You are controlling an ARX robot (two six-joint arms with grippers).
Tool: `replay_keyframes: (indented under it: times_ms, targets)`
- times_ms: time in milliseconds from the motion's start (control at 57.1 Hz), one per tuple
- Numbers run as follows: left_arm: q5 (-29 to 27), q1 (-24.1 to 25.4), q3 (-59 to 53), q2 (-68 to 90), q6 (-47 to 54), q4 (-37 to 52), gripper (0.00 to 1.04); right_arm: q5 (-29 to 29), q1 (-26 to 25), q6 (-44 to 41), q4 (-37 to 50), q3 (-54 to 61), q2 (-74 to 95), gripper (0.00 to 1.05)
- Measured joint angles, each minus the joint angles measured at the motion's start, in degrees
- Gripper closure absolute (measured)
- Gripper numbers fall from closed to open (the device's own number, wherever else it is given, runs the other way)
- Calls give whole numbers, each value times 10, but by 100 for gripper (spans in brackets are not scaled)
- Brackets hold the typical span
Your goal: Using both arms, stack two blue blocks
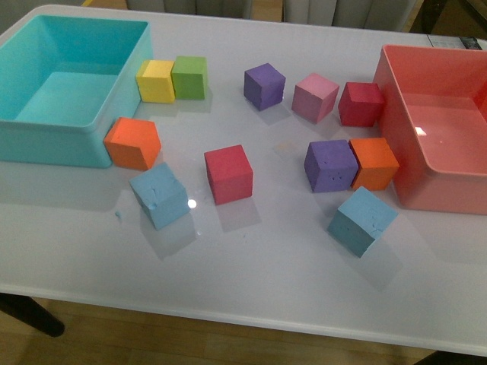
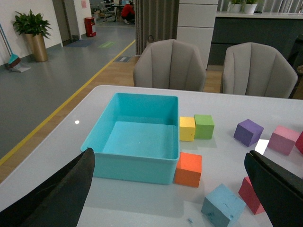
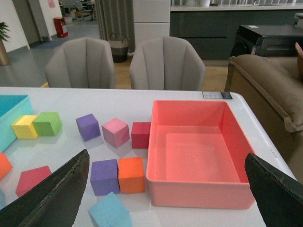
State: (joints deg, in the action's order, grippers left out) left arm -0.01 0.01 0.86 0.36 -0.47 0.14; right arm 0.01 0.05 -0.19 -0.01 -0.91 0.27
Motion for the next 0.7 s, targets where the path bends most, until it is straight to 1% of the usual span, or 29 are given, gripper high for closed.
replay_keyframes:
  times_ms: [175, 193, 210, 228, 280, 315, 350, 420, 525, 595, 665, 700]
  targets:
    - [0, 0, 0, 0, 0, 0, 9, -1, 0, 0, 0, 0, 0, 9]
    - [0, 0, 0, 0, 0, 0, 9, -20, -5, -12, -14, -5, 10, 9]
    - [0, 0, 0, 0, 0, 0, 9, -62, -16, -31, -53, -20, 27, 9]
    - [0, 0, 0, 0, 0, 0, 9, -80, -22, -41, -75, -29, 38, 9]
    - [1, 0, 0, 0, 0, 0, 9, -169, -53, -113, -181, -80, 143, 9]
    - [0, 0, 0, 0, 0, 0, 9, -189, -55, -149, -194, -92, 194, 9]
    - [0, 0, 0, 0, 0, 0, 9, -196, -56, -186, -180, -97, 252, 9]
    - [0, 0, 0, 0, 0, 0, 9, -192, -47, -241, -122, -106, 346, 9]
    - [0, 0, 0, 0, 0, 0, 9, -179, -21, -280, -14, -127, 482, 9]
    - [0, 0, 0, 0, 0, 0, 9, -150, 3, -318, 77, -151, 605, 9]
    - [0, 0, 0, 0, 0, -1, 9, -130, 23, -345, 143, -174, 714, 9]
    - [0, 0, 0, 0, 0, -1, 9, -127, 32, -356, 160, -185, 757, 9]
